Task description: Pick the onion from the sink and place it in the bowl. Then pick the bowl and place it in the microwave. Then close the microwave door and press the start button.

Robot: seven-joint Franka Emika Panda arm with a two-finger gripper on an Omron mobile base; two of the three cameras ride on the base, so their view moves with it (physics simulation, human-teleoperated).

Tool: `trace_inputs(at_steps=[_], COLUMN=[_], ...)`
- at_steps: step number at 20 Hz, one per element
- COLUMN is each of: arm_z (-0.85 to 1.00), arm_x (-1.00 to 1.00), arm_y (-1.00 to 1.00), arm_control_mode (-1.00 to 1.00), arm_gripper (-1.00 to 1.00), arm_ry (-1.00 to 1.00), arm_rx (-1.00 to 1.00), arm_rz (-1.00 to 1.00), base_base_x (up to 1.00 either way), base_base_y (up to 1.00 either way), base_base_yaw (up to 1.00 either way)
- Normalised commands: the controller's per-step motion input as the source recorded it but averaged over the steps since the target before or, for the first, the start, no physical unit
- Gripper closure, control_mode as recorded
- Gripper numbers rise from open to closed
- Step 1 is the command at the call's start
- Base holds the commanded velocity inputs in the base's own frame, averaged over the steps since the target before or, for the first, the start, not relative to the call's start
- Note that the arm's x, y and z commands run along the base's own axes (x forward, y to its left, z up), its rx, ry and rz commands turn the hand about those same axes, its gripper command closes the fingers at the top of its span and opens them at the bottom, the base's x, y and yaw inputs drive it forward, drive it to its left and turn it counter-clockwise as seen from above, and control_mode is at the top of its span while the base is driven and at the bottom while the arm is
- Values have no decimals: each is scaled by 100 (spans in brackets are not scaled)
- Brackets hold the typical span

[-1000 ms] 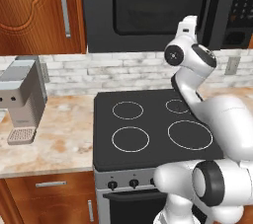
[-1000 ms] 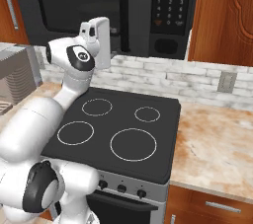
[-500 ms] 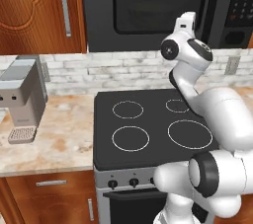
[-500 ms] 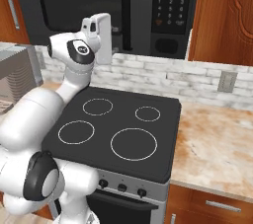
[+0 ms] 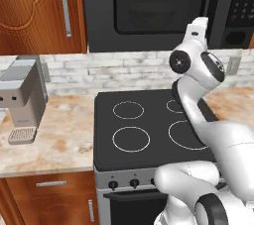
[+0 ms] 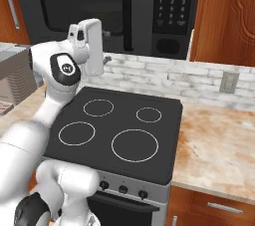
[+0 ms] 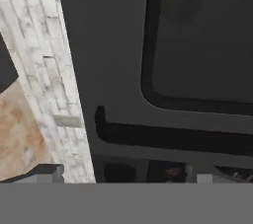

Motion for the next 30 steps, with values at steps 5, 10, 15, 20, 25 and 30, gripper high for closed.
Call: trace_inputs(at_steps=[5, 10, 15, 20, 25, 30], arm_z=[12, 37, 40, 26, 0, 0], arm_x=[-88, -24, 0, 0, 0, 5], arm_y=[-45, -94, -100, -100, -61, -5], arm_control_mode=[-100, -100, -100, -100, -100, -100], arm_gripper=[-100, -100, -100, -100, -100, -100], arm_ry=[0, 5, 5, 3, 0, -8], arm_rx=[5, 12, 12, 11, 10, 2], arm_rz=[10, 13, 11, 15, 37, 26], base_base_x=[0, 0, 0, 0, 0, 0], base_base_y=[0, 0, 0, 0, 0, 0], base_base_yaw=[0, 0, 0, 0, 0, 0])
